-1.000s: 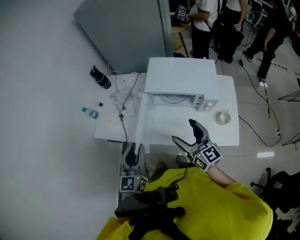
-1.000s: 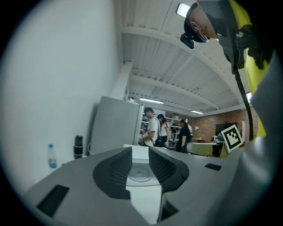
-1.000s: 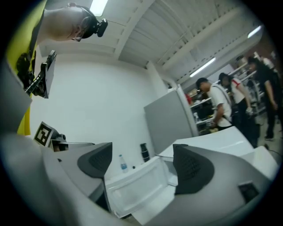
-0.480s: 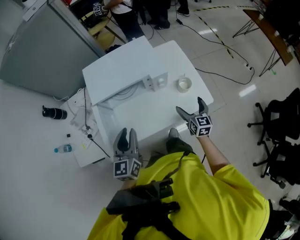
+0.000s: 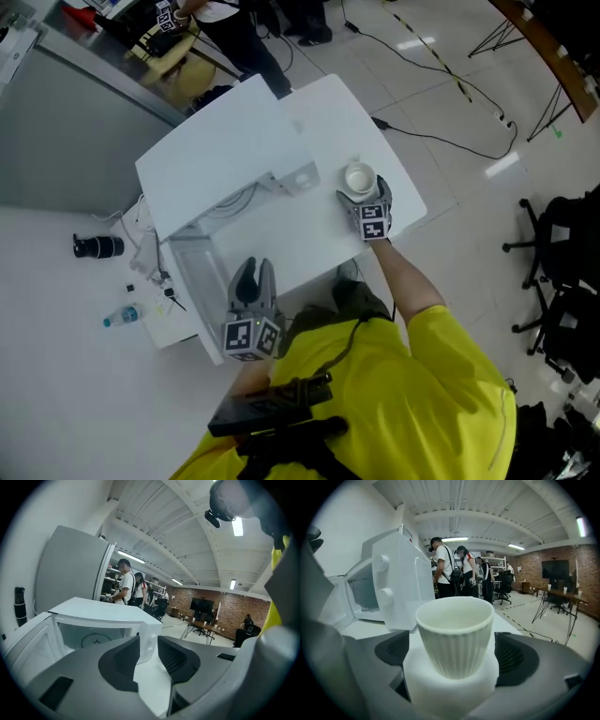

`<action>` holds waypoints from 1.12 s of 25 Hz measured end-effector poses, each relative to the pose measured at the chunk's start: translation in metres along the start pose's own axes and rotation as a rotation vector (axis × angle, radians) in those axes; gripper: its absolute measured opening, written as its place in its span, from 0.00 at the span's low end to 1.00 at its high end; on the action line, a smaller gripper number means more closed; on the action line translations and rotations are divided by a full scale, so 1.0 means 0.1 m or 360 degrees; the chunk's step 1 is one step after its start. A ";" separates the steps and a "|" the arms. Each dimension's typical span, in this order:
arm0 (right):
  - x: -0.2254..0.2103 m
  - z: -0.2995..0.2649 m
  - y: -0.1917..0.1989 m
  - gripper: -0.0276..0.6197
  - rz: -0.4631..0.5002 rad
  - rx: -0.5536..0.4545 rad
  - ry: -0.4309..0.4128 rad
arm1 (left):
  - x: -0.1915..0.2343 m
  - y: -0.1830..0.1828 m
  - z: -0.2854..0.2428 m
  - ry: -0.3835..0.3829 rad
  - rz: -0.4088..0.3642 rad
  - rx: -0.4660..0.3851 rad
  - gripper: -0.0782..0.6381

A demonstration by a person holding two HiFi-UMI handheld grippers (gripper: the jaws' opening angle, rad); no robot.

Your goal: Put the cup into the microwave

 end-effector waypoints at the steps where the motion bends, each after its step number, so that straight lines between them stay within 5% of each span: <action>1: -0.01 -0.03 0.00 0.93 -0.0009 -0.0015 0.0011 | 0.00 0.00 -0.02 0.0001 0.0005 0.0006 0.27; 5: -0.08 -0.12 0.00 0.77 -0.0021 -0.0020 0.0034 | 0.10 0.02 -0.04 -0.0027 -0.0015 0.0048 0.27; 10: 0.07 0.26 -0.15 0.77 0.0071 0.0029 -0.0094 | 0.30 0.04 0.05 -0.0158 -0.0013 0.0012 0.25; 18: 1.33 1.30 -0.45 0.77 0.0200 0.0124 -0.0755 | 0.61 0.07 0.14 -0.0292 0.0092 -0.0055 0.25; 23: 2.40 0.75 -0.62 0.77 0.0292 0.0075 -0.1079 | 0.89 0.12 0.24 -0.0379 0.0165 -0.0072 0.25; 28: 3.15 -0.13 -0.94 0.77 0.0334 -0.0072 -0.1099 | 1.07 0.21 0.33 -0.0467 0.0201 -0.0073 0.25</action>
Point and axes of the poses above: the fingertips, and each gripper's own axes: z backward along the fingers, x to its left, y out of its underside, the point moved 7 cm from there along z, backward along the fingers, and after that the axes turned 3 degrees about -x, right-handed, at the moved point
